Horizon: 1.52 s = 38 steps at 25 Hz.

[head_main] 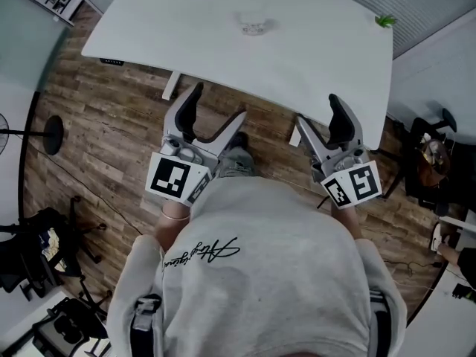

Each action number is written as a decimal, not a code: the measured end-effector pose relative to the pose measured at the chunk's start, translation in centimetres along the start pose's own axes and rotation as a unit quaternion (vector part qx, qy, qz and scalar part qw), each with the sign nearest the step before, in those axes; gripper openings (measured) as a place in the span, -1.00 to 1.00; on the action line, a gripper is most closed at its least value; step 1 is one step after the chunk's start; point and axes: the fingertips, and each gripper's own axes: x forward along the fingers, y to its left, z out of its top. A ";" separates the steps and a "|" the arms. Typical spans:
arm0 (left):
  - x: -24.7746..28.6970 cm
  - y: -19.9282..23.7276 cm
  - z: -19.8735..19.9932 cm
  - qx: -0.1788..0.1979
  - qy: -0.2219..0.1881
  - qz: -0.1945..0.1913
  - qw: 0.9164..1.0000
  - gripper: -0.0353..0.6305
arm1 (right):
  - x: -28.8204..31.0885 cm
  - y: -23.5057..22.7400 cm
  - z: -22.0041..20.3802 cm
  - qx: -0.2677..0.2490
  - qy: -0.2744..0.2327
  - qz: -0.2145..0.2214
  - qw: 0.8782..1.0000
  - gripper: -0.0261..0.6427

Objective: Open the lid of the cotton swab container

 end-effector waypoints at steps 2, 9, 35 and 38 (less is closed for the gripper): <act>0.9 0.9 0.2 0.000 0.002 -0.003 1.000 0.18 | 1.3 -0.5 0.2 0.002 0.000 -0.001 1.000 0.06; 3.8 4.7 -0.2 -0.009 0.010 -0.016 1.000 0.18 | 5.5 -2.0 0.4 0.006 0.005 -0.009 1.000 0.06; 13.6 14.0 0.0 -0.006 0.015 -0.084 0.996 0.18 | 16.7 -7.6 1.1 0.005 -0.001 -0.056 0.998 0.06; 14.2 14.5 0.0 -0.010 0.013 -0.090 0.996 0.18 | 17.2 -8.0 0.9 0.005 -0.001 -0.062 0.998 0.06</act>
